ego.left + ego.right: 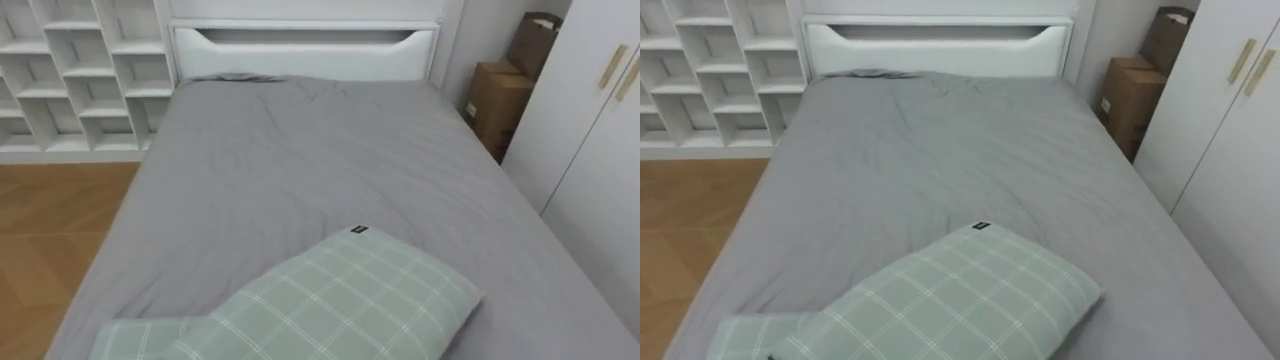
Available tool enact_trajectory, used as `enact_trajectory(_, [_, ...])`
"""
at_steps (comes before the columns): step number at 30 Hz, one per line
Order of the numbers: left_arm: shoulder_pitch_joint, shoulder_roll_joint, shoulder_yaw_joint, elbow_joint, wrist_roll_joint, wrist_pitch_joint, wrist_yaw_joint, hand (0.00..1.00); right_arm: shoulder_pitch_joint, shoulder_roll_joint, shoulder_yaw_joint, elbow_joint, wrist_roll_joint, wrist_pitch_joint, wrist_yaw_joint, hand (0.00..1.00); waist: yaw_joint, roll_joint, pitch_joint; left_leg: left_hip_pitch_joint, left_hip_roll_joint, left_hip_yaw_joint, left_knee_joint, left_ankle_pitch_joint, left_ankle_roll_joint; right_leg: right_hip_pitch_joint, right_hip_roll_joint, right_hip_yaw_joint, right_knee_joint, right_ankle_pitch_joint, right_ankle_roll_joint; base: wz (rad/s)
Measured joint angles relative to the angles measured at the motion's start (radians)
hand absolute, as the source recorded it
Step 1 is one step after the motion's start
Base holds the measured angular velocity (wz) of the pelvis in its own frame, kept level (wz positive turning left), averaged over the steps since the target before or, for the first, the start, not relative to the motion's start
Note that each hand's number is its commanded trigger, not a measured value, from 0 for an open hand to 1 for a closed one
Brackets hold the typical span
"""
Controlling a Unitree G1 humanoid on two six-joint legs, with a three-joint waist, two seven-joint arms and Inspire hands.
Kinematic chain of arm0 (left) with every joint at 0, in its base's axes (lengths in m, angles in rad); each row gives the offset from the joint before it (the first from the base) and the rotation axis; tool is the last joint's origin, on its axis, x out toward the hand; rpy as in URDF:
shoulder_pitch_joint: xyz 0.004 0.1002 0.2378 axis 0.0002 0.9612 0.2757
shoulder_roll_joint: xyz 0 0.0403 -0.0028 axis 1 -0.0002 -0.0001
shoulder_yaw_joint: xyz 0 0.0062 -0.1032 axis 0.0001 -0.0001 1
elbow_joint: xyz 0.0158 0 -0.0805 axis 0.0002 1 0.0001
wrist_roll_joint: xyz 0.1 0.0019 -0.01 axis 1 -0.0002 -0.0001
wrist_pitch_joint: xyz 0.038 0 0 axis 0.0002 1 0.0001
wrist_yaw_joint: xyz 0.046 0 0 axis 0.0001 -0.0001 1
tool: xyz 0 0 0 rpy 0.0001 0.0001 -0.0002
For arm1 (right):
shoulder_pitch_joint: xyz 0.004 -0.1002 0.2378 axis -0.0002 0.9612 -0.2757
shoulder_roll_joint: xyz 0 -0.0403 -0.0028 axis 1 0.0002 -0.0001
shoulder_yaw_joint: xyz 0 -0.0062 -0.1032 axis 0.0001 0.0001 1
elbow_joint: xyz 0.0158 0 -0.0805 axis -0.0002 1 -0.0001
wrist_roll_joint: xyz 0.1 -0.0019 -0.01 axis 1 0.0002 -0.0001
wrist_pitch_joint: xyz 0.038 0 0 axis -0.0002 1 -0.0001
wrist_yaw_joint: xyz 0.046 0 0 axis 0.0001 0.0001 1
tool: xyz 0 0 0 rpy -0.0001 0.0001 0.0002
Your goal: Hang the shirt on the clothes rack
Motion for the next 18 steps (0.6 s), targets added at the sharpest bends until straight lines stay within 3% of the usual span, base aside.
enact_trajectory(18, [-0.002, -0.011, 0.0, 0.003, 0.0, -0.001, 0.001, 0.0, -0.003, 0.001, 0.029, -0.004, 0.01, 0.004, 0.001, 0.0, 0.022, 0.009, 0.0111, 0.028, 0.002, 0.006, -0.03, 0.004, -0.003, 0.008, 0.001, 0.015, 0.001, 0.0, 0.0, -0.02])
